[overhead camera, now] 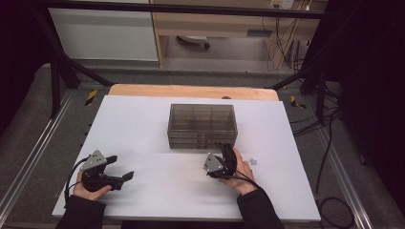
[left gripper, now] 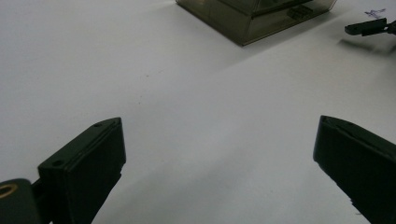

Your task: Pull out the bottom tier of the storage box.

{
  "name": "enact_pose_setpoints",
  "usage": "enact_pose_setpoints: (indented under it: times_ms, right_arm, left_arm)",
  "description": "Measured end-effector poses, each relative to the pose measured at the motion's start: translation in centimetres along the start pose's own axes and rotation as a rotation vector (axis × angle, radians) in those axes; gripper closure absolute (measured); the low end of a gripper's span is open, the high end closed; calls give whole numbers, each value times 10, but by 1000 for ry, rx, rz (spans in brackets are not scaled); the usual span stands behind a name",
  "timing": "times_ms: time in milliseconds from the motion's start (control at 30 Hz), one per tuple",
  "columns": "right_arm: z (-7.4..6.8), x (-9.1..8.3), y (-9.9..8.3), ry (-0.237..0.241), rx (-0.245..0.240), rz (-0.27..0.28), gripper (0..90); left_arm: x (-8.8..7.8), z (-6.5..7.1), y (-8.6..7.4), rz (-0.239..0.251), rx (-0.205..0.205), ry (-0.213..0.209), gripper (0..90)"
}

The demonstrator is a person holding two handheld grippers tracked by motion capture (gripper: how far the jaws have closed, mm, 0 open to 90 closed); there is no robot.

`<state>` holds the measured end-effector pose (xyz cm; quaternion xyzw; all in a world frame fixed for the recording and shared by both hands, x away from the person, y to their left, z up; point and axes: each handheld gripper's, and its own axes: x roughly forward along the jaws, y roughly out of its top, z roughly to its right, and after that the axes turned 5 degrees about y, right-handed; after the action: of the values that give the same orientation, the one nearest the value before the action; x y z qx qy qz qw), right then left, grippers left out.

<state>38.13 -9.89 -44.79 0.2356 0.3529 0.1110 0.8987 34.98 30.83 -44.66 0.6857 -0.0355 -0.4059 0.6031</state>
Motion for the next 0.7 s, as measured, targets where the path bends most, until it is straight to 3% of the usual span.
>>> enact_pose_setpoints:
  times_ms: [700]
  right_arm:
    - [-10, 11, 2, -58, -126, -13, 348]
  left_arm:
    - [0, 0, 0, 1, 0, 2, 16]
